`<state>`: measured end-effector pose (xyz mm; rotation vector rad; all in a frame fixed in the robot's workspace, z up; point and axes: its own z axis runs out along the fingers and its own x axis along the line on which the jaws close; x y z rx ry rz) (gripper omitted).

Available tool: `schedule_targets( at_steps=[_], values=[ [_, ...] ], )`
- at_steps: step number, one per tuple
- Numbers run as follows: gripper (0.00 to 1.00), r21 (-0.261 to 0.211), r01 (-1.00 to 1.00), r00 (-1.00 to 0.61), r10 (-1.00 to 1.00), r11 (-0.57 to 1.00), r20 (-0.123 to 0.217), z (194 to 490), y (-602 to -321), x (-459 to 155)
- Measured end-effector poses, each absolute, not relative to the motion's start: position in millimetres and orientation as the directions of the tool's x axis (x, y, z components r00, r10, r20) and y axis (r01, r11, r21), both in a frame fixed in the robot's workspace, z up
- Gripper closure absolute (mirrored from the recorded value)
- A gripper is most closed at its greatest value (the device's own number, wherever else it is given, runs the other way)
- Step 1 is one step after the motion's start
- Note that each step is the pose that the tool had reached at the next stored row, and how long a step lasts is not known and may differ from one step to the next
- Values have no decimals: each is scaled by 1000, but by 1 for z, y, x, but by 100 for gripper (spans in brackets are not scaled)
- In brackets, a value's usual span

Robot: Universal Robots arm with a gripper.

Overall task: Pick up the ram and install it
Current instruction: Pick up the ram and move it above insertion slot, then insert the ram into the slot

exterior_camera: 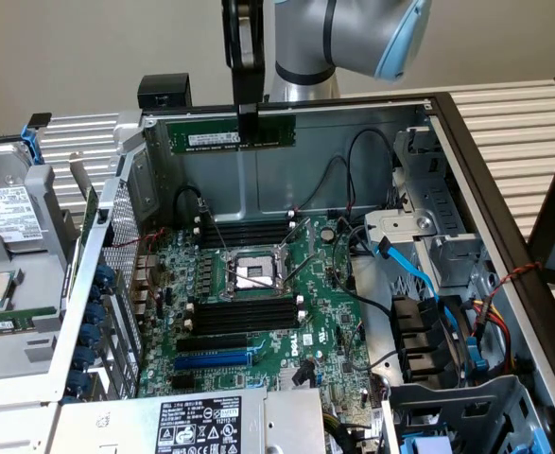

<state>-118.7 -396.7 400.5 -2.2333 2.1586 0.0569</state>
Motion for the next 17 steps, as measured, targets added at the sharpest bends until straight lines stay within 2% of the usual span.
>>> schedule_targets(
  at_steps=[9, 17],
  values=[
    [86, 1, -999, 34, -998, -34, -49, 390, -402, -119],
    [86, 1, -1000, 18, -999, -18, -31, 381, -399, -118]
  ],
)
